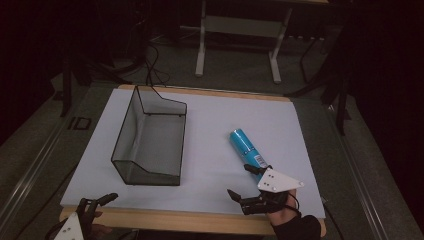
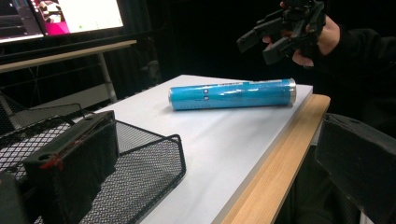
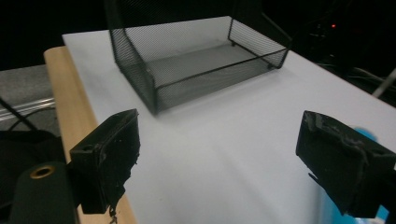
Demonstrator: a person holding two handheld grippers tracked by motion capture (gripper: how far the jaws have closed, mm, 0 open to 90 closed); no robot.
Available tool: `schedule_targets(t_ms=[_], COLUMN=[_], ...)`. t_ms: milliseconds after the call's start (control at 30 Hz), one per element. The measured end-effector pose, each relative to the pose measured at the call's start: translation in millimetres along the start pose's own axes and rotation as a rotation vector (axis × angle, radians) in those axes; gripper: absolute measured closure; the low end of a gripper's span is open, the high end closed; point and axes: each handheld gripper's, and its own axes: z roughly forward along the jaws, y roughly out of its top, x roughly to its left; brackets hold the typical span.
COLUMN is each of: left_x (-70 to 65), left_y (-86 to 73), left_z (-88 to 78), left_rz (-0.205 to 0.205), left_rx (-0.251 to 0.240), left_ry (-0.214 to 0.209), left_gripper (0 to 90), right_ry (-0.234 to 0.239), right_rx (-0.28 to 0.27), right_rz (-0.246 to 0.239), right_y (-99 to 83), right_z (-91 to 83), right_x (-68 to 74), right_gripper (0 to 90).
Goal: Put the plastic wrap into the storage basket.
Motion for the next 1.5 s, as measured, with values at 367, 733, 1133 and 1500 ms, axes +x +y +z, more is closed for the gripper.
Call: schedule_targets(t_ms=[367,733,1133,1500], left_x=[-2.2,-1.5,-0.7,-1.1], left_y=[0.5,0.0,-0.3,-0.6], left_z=[0.8,0.9,1.4,2.2], left_rz=[0.007,0.008,0.001,0.000], left_rx=[0.003,0.010,0.014,0.021], left_ry=[0.001,0.005,0.006,0.000], left_gripper=[0.2,0.2,0.2,0.2], right_ry=[-0.039,-0.140,-0.168,-0.172], right_rx=[0.015,0.017,0.139,0.332], right_rz=[-0.010,0.002,0.082,0.174], right_y=[22.1,29.2,22.8,-8.4], right_z=[1.2,4.4,17.9,40.5], right_x=[-22.3,-46.7,-78.1,-100.3], right_gripper=[13.4,9.5,9.1,12.3])
